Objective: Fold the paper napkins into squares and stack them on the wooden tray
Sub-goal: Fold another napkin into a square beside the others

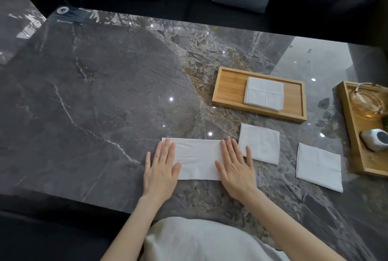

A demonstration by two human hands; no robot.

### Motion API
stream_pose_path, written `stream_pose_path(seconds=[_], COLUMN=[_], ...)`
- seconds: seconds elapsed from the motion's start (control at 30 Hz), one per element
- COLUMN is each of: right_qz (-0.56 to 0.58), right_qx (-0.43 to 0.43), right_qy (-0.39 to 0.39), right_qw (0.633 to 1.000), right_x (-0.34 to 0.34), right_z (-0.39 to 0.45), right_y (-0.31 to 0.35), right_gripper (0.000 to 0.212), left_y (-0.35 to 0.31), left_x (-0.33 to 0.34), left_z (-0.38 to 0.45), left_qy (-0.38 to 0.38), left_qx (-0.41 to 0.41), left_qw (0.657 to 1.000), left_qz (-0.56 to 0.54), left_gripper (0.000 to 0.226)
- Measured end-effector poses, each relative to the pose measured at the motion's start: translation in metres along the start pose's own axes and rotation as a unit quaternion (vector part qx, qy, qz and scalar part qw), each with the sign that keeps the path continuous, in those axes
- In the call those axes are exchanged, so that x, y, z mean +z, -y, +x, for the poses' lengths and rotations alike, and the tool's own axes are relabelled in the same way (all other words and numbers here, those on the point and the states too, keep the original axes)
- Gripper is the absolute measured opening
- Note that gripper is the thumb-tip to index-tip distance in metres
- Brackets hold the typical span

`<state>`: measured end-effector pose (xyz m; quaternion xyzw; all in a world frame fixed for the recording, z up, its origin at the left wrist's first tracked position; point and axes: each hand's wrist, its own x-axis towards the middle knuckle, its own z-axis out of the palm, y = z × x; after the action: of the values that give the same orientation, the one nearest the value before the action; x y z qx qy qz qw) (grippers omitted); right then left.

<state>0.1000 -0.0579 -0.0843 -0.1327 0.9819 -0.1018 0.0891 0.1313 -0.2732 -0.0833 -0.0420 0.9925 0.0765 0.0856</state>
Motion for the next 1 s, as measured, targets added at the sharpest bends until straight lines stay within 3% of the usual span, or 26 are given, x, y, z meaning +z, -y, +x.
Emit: stream_pose_path(seconds=[0.17, 0.37, 0.6, 0.77, 0.9, 1.0], right_qz=[-0.025, -0.026, -0.053, -0.060, -0.029, -0.026], right_qx=[0.008, -0.127, -0.103, -0.084, -0.068, -0.091], right_qy=[-0.009, 0.017, 0.018, 0.023, -0.027, -0.110], right_qw=[1.000, 0.991, 0.993, 0.994, 0.997, 0.989], right_x=[-0.005, 0.005, 0.004, 0.000, -0.002, -0.009], right_z=[-0.005, -0.034, -0.059, -0.067, -0.062, -0.051], right_y=[-0.002, 0.033, -0.019, -0.032, -0.026, -0.022], right_gripper=[0.063, 0.057, 0.056, 0.054, 0.051, 0.032], left_y=[0.003, 0.000, 0.003, -0.001, -0.015, -0.040], left_x=[-0.004, -0.007, -0.005, -0.012, -0.037, -0.061], left_z=[-0.001, -0.001, -0.001, -0.001, 0.015, 0.036], left_qy=[0.020, 0.025, 0.017, 0.045, 0.078, 0.057], left_qx=[-0.014, -0.022, 0.005, 0.001, -0.009, -0.021], left_qw=[0.999, 0.999, 1.000, 0.999, 0.993, 0.994], left_qz=[0.031, 0.026, 0.020, 0.032, 0.090, 0.086], left_gripper=[0.062, 0.063, 0.072, 0.062, 0.055, 0.035])
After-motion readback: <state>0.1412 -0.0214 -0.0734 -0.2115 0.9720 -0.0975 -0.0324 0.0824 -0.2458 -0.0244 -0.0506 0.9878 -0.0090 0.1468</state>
